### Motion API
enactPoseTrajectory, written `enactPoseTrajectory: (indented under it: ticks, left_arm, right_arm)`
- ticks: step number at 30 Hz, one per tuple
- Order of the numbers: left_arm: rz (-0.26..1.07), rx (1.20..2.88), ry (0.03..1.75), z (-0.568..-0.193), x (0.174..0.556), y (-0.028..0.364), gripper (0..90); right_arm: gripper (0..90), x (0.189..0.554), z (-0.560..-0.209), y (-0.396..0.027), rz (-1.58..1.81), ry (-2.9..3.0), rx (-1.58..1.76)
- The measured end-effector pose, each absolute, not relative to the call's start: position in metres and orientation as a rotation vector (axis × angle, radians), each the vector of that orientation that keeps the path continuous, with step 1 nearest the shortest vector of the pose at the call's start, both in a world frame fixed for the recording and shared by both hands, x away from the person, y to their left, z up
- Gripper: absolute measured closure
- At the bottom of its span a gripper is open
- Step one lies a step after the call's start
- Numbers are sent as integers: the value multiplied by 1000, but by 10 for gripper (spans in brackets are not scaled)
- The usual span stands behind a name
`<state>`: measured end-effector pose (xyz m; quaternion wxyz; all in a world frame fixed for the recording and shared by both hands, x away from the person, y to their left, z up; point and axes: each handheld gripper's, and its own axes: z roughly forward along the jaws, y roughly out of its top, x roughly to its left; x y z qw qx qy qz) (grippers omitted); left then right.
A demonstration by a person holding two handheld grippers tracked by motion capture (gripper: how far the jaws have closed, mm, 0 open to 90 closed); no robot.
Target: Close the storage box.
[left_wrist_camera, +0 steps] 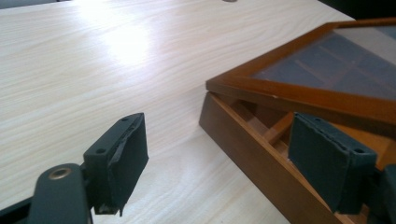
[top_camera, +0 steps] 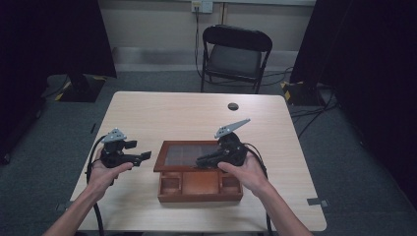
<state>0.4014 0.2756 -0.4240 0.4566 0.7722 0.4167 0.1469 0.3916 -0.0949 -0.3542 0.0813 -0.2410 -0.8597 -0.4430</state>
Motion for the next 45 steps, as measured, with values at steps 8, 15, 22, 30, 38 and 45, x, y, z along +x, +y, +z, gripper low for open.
enactPoseTrajectory:
  ticks: [8, 15, 22, 30, 38, 45]
  left_arm:
    - [351, 1929, 1008, -426, 402, 271, 201]
    - [345, 1955, 996, -427, 400, 267, 201]
    - [348, 1953, 1002, -428, 401, 267, 201]
    - [337, 1978, 996, -430, 401, 264, 201]
    - [355, 1990, 994, -430, 400, 265, 203]
    - [347, 1987, 1003, -432, 401, 266, 203]
  right_arm:
    - [810, 386, -363, -92, -1294, -2574, -719]
    - [812, 385, -364, -87, -1277, -2578, -720]
    - [816, 380, -379, -81, -1212, -2592, -702]
    - [819, 372, -400, -75, -1169, -2629, -674]
    - [821, 372, -412, -74, -1157, -2621, -664]
    - [820, 370, -425, -72, -1121, -2629, -682]
